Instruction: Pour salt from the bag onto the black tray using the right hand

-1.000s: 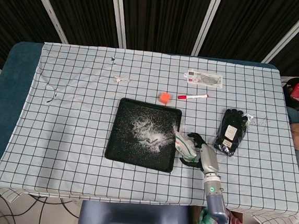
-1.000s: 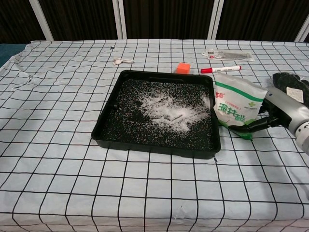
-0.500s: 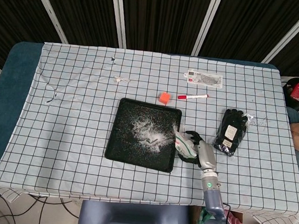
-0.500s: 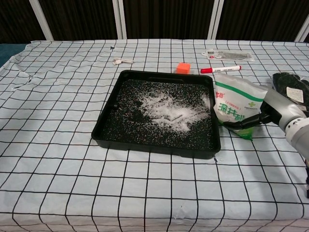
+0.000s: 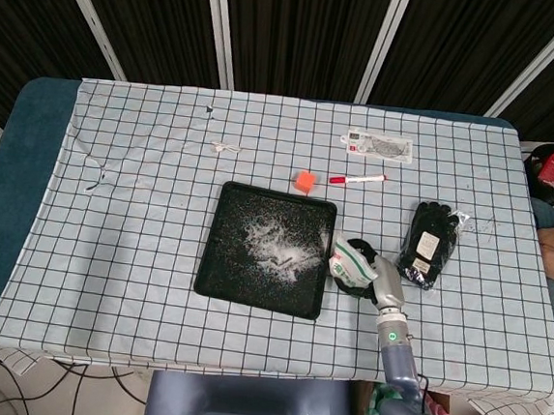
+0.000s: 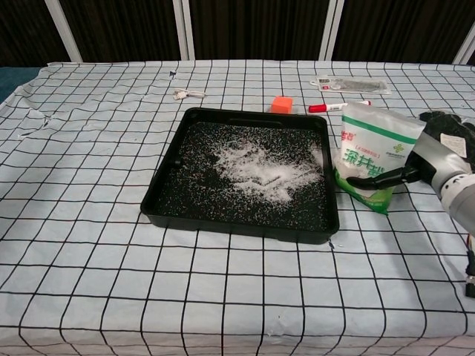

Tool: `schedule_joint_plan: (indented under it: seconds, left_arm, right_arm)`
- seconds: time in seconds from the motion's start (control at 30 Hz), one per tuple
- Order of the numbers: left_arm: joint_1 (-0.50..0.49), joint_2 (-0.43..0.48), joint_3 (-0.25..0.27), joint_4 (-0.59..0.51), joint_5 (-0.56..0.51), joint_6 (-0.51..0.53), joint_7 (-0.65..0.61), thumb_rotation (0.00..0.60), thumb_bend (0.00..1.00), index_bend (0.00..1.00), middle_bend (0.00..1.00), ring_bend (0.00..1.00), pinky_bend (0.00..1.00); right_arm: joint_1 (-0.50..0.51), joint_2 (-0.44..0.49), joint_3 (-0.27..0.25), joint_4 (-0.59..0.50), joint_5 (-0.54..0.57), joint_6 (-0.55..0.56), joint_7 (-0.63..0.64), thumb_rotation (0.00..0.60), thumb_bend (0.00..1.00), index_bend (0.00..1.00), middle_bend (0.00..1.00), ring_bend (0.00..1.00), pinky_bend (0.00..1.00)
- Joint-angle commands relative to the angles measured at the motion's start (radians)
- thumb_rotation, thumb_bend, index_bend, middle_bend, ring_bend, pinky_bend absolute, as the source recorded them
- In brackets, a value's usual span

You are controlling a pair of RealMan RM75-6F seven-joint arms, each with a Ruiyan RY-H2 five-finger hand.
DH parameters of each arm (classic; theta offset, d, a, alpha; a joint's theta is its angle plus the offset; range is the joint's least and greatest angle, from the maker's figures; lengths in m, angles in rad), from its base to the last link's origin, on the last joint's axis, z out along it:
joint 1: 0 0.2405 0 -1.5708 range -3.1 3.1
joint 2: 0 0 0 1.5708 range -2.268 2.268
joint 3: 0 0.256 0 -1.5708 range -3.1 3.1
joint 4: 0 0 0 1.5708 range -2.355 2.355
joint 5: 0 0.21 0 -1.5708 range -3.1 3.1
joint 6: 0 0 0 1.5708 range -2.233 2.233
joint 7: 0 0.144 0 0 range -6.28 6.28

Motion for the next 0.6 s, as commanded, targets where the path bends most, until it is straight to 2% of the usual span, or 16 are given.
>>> schedule_joint_plan:
  seconds: [0.03, 0.37, 0.6]
  left_arm:
    - [0.0, -0.001, -0.001, 0.0, 0.001, 0.0, 0.001, 0.6, 0.32, 0.26, 0.15, 0.05, 0.1]
    - [0.0, 0.0, 0.001, -0.003, 0.005, -0.008, 0.0, 0.6, 0.32, 0.26, 0.14, 0.05, 0.1]
    - [0.002, 0.002, 0.0, -0.006, 0.005, -0.009, 0.001, 0.6, 0.32, 0.27, 0.14, 0.05, 0.1]
  right_arm:
    - [0.003, -0.002, 0.002, 0.008, -0.003, 0.001, 0.002, 0.6, 0.19, 0.32, 0.33, 0.38, 0.32]
    - [0.012, 0.009, -0.002, 0.022, -0.018, -0.014, 0.033, 0.6, 0.29, 0.48, 0.43, 0.5, 0.37]
    - [0.028, 0.029, 0.0, 0.032, -0.046, -0.022, 0.059, 0.6, 0.38, 0.52, 0.44, 0.52, 0.38]
